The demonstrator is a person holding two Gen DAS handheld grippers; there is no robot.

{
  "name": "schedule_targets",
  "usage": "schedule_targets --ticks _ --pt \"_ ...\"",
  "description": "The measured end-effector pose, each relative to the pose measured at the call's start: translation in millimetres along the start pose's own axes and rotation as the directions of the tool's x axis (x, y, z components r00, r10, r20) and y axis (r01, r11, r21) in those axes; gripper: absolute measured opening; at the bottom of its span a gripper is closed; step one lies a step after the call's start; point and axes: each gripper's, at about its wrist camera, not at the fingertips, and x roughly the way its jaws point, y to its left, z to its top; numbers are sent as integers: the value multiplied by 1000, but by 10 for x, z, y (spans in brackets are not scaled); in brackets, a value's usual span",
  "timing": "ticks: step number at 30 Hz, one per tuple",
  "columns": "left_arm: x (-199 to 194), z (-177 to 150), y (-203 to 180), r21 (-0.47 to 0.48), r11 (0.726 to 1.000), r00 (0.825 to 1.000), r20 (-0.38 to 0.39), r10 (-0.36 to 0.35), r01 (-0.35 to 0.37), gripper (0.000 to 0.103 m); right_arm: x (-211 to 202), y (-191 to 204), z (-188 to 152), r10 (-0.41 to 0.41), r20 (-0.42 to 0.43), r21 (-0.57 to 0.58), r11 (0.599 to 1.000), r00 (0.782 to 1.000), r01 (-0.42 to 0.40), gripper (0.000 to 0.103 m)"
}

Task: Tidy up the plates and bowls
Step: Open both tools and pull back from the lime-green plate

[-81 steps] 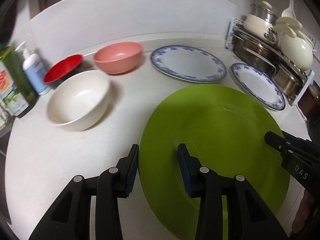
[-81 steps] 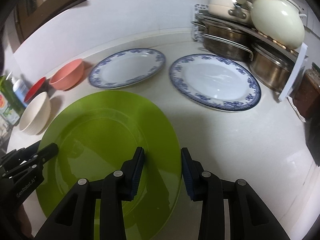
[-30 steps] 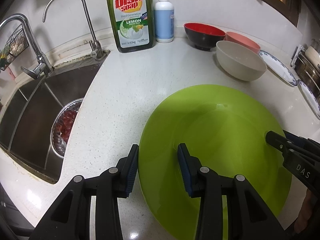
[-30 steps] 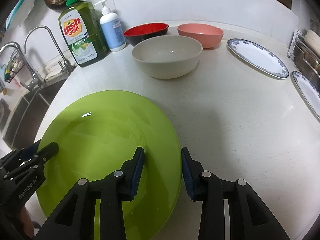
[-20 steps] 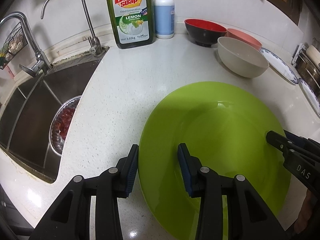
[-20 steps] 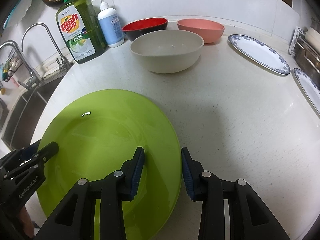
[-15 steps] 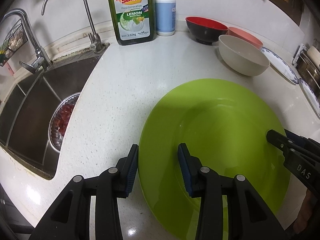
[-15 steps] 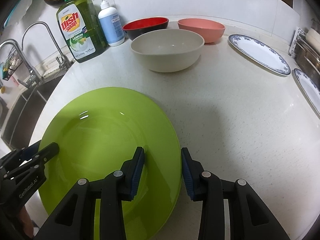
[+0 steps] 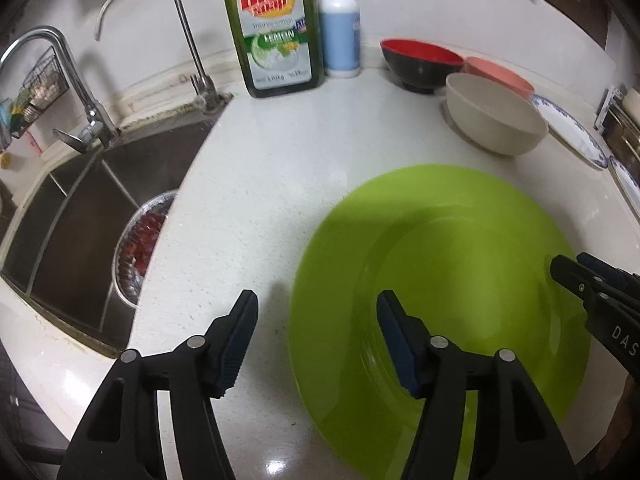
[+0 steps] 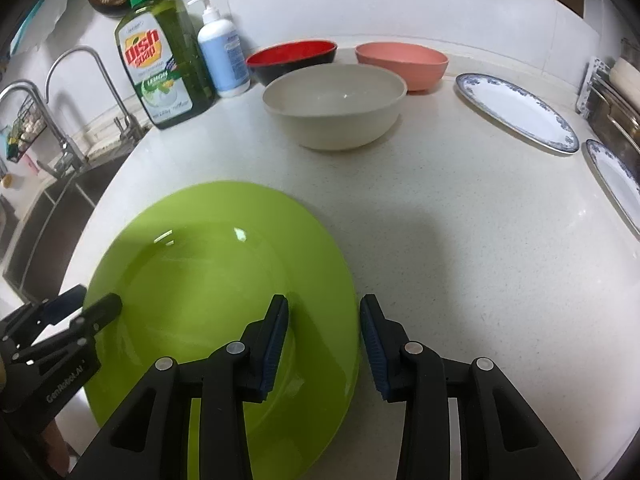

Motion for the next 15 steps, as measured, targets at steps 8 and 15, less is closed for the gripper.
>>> schedule_targets --ticks 8,15 --pt "-267 117 -7 -14 1000 996 86 13 -12 92 -152 -28 56 2 41 19 1000 999 -3 55" --pt "-477 195 -144 1 1000 988 151 -24 25 98 -386 -141 111 -21 102 39 999 995 17 68"
